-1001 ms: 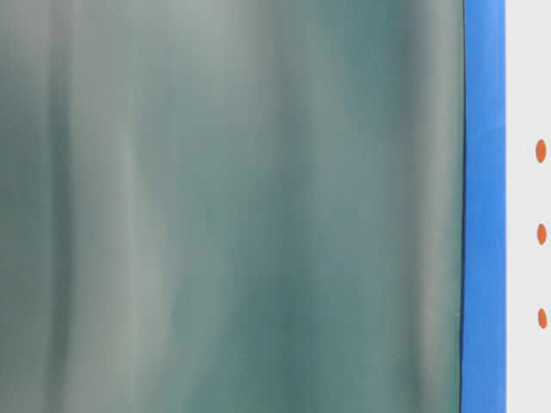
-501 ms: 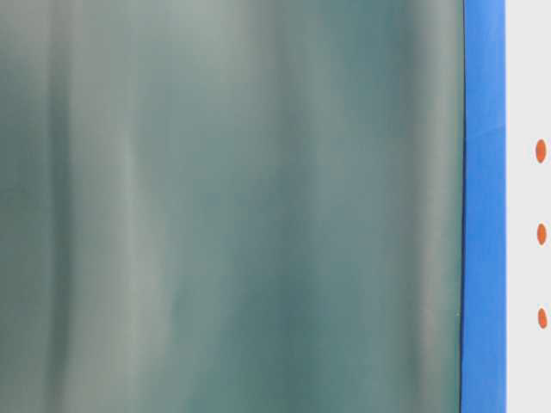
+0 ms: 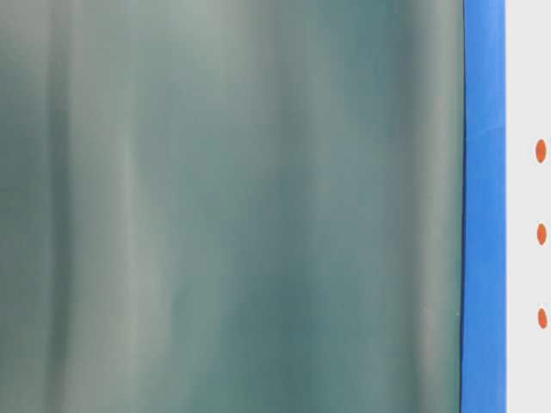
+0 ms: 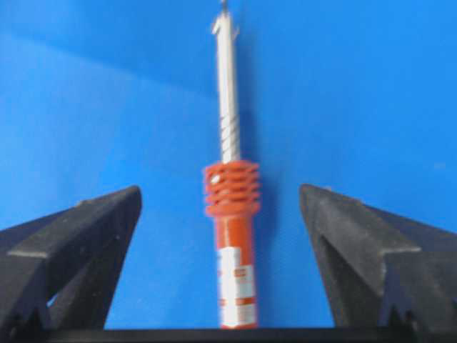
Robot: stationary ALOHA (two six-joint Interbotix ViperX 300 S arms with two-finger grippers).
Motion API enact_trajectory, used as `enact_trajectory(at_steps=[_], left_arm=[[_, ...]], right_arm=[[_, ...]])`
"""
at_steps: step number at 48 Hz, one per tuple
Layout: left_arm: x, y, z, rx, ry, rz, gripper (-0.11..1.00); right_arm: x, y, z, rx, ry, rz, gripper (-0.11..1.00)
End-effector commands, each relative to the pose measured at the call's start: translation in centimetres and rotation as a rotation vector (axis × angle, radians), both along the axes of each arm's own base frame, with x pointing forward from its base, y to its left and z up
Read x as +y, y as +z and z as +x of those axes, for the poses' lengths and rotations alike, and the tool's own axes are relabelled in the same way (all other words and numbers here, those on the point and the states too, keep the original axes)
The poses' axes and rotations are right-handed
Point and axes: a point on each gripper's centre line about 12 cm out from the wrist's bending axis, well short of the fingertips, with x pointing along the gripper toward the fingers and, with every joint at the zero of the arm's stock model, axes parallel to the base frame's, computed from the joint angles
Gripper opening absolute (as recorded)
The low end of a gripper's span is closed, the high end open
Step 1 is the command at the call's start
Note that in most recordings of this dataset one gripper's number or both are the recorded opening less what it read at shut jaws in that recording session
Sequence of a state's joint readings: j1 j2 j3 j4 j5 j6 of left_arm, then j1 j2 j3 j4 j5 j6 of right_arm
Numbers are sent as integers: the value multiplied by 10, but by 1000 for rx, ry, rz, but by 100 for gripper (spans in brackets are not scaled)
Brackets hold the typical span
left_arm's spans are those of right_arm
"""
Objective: Touch the tip of the soldering iron to the tip of the solder at the mark.
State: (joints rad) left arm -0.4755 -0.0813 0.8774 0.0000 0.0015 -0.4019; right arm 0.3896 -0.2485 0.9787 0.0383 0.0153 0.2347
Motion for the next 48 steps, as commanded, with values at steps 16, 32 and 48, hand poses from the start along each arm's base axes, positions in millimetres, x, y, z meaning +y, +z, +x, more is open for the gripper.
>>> enact_trajectory(at_steps=[16, 32, 48], left_arm=[[43, 86, -19, -169, 64, -29, 76], [96, 132, -55, -424, 100, 72, 76], [125, 123, -106, -560, 137, 156, 76]], right_arm=[[-57, 96, -15, -252, -116, -26, 84], [-104, 144, -63, -391, -269, -81, 84], [-118, 114, -97, -382, -338, -90, 83]])
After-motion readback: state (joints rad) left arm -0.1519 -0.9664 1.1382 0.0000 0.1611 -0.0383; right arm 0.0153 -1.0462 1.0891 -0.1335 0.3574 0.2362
